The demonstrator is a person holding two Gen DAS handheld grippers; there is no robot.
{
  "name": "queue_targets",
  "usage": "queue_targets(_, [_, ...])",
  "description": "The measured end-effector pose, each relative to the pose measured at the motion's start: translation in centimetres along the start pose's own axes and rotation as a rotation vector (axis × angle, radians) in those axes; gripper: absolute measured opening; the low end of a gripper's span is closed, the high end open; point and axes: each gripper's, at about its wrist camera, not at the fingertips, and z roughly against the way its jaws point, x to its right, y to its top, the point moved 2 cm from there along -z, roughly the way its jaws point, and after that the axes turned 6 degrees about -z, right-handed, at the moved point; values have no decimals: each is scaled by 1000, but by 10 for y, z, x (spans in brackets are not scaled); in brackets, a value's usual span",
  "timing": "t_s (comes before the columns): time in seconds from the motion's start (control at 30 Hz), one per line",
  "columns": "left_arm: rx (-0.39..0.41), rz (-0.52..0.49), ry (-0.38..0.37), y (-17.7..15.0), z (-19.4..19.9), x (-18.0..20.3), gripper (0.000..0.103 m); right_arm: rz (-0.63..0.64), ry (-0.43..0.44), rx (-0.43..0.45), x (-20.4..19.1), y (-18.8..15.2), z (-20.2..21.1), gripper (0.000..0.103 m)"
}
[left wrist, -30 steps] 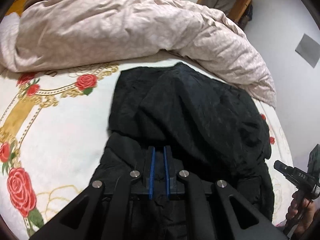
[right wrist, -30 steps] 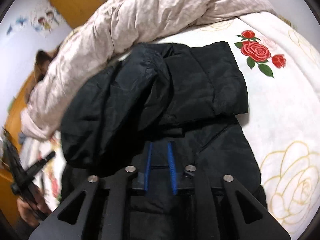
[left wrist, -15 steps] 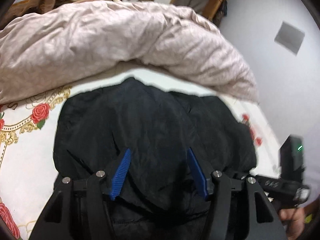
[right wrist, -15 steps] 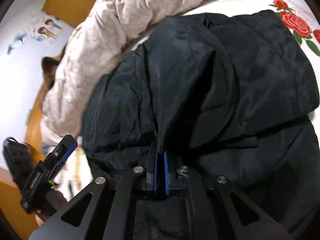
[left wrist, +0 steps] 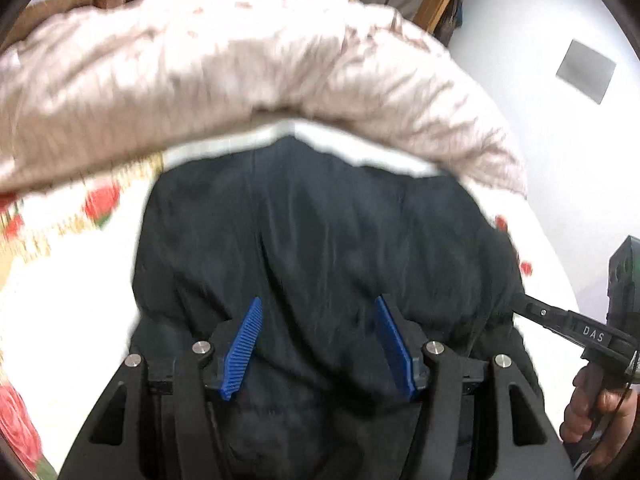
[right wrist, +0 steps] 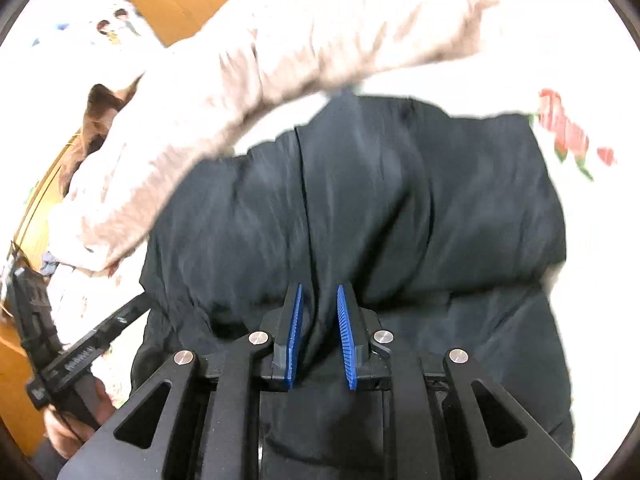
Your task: Fold large clothes
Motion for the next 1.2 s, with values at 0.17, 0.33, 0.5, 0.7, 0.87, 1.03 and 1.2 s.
queue_targets(0.17, [31, 4, 76, 44, -34, -21, 60, 82, -60, 67, -10, 45, -25, 19])
queue_targets(0.33, [-72, 44, 92, 16, -90, -47, 61, 64, -156, -24, 33, 43, -81, 13])
queue_targets(0.5, [-39, 15, 110, -2, -92, -42, 62, 82, -161, 14, 45, 35, -85, 10])
queue_targets(0.7, [35, -5, 86, 33, -48, -38, 60, 122, -152, 113, 16, 62, -34, 14])
queue_targets(0.87, [68, -37, 95, 80, -74, -41, 60, 164, -110, 112, -9, 96, -54, 15])
queue_targets(1.03, [-3, -40, 121, 72, -129, -48, 61, 170, -209, -10, 15, 102, -126, 15])
queue_targets(1.2, [48, -67, 140, 54, -137, -47, 61, 111, -174, 25, 43, 93, -137, 16])
